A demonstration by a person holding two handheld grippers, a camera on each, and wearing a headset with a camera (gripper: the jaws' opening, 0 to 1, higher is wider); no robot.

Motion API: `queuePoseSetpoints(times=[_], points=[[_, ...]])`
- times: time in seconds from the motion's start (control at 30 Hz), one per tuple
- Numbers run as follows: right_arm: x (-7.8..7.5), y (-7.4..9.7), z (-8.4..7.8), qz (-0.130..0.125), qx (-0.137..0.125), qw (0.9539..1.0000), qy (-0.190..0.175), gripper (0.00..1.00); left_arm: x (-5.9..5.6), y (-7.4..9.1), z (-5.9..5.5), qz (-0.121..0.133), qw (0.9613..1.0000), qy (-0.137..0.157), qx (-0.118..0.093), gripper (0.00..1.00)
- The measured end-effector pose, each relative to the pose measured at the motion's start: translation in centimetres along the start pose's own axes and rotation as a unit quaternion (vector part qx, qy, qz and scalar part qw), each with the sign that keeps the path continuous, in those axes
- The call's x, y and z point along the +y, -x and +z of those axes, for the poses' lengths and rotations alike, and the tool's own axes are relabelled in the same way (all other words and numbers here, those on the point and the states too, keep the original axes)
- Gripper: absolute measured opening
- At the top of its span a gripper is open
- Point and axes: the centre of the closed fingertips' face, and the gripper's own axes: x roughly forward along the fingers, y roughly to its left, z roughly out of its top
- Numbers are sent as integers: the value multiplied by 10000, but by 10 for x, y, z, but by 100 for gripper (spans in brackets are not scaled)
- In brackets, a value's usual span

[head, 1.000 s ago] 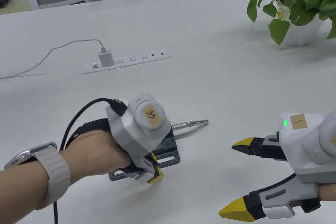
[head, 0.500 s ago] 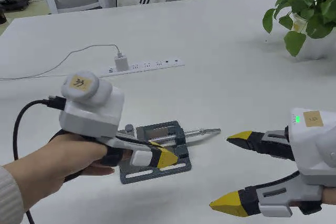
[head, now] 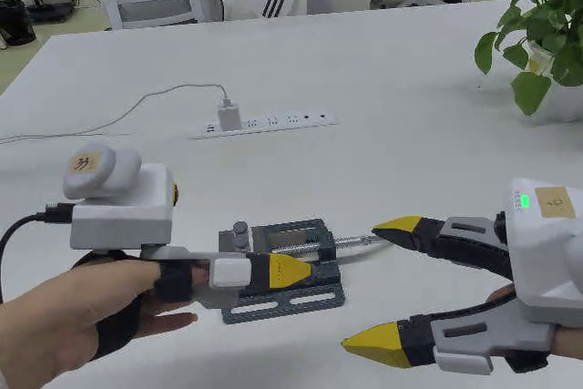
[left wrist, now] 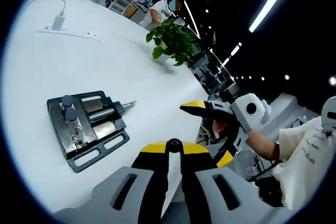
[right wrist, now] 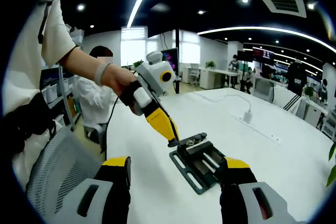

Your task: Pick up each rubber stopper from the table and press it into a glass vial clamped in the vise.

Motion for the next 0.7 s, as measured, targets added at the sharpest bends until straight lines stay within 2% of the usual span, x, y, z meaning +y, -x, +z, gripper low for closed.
queuePoseSetpoints(times=[0.13,0.17,0.27,0.37,0.47,0.53,0.63,0.67,0.7], points=[[6,-5,11,144,-106,9998,-40,58,-4,4,0,-194,9993,301,-124,4],[7,-6,15,142,-177,9997,52,57,-6,6,-1,-266,9988,394,-153,4],[9,-10,22,211,-255,9994,23,55,-10,9,2,-461,9967,595,-288,4],[14,-14,26,333,-293,9990,-16,49,-11,13,0,-562,9956,674,-322,4],[18,-18,30,404,-372,9985,58,46,-20,16,0,-860,9909,961,-376,4],[21,-19,32,492,-404,9980,48,42,-18,19,0,-911,9896,1032,-421,4],[24,-20,36,558,-485,9972,131,34,-19,23,1,-1057,9852,1248,-514,4],[26,-21,37,584,-516,9969,136,33,-22,25,2,-1178,9819,1379,-538,4],[26,-21,38,588,-525,9967,179,31,-23,26,0,-1259,9815,1346,-515,4]])
